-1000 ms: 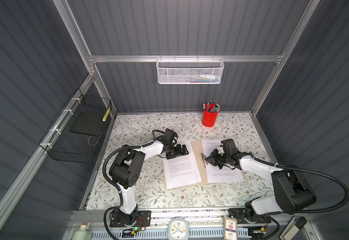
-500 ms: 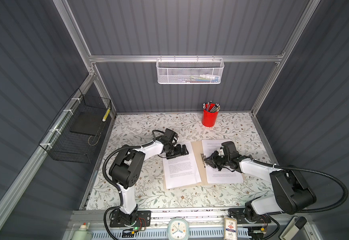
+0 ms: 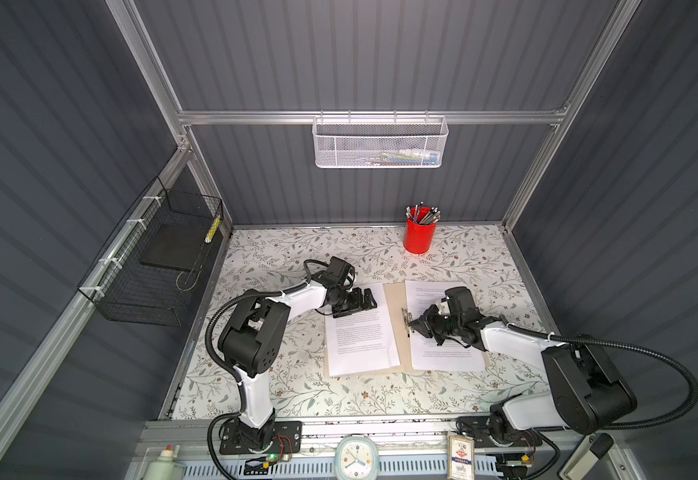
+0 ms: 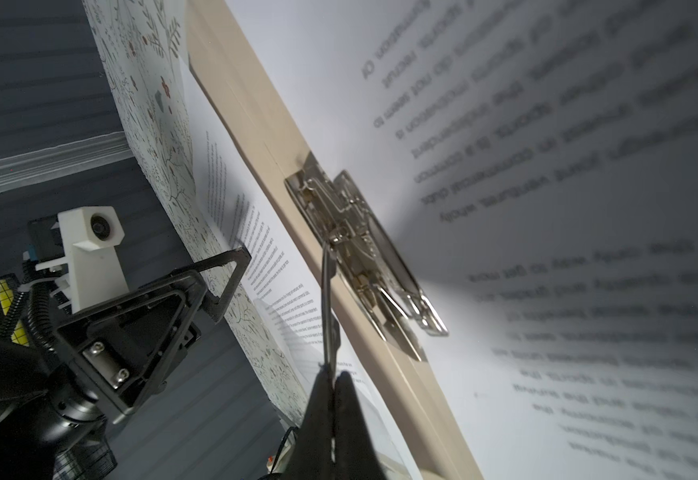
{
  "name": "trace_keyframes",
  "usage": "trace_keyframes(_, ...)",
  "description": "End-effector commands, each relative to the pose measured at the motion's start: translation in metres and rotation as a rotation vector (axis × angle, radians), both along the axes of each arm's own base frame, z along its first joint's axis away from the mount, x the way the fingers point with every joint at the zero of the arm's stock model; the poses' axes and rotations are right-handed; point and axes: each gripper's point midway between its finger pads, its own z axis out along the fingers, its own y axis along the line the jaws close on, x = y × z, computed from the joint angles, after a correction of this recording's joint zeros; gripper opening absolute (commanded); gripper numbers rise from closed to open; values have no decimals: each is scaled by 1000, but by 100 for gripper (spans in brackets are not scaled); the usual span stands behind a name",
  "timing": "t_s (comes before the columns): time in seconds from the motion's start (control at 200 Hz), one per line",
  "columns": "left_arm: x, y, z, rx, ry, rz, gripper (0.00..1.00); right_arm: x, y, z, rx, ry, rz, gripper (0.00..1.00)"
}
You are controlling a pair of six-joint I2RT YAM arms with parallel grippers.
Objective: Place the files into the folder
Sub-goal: 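Press the clip lever down with the right gripper to clamp the sheets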
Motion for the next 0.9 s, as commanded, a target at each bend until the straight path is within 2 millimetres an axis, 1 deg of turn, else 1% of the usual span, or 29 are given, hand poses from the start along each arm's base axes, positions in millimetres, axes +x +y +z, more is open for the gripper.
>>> trace_keyframes(0.0, -24, 41, -63, 187, 160, 64, 100, -6, 11, 1, 34, -29, 64, 0)
trace_keyframes(0.095, -25, 44, -67, 191, 171, 75, 100, -10, 10, -3, 20, -46, 84, 0)
trace_keyframes(0.215, -25, 50, -72, 195, 184, 93, 100, -18, 1, -17, -40, -52, 94, 0)
trace_keyframes(0.29, -25, 54, -74, 200, 192, 102, 100, -24, -2, -23, -62, -67, 124, 0)
trace_keyframes(0.395, -25, 57, -77, 208, 199, 106, 100, -35, -12, -43, -131, -41, 141, 0)
trace_keyframes(0.56, -26, 59, -82, 213, 211, 109, 100, -51, -21, -71, -198, 11, 166, 0)
trace_keyframes(0.815, -27, 61, -85, 223, 217, 109, 100, -69, -32, -95, -331, 62, 207, 0)
trace_keyframes(0.83, -28, 62, -85, 224, 217, 109, 100, -68, -37, -98, -362, 59, 191, 0)
trace_keyframes(0.89, -28, 63, -86, 230, 218, 108, 100, -71, -41, -102, -390, 68, 186, 0)
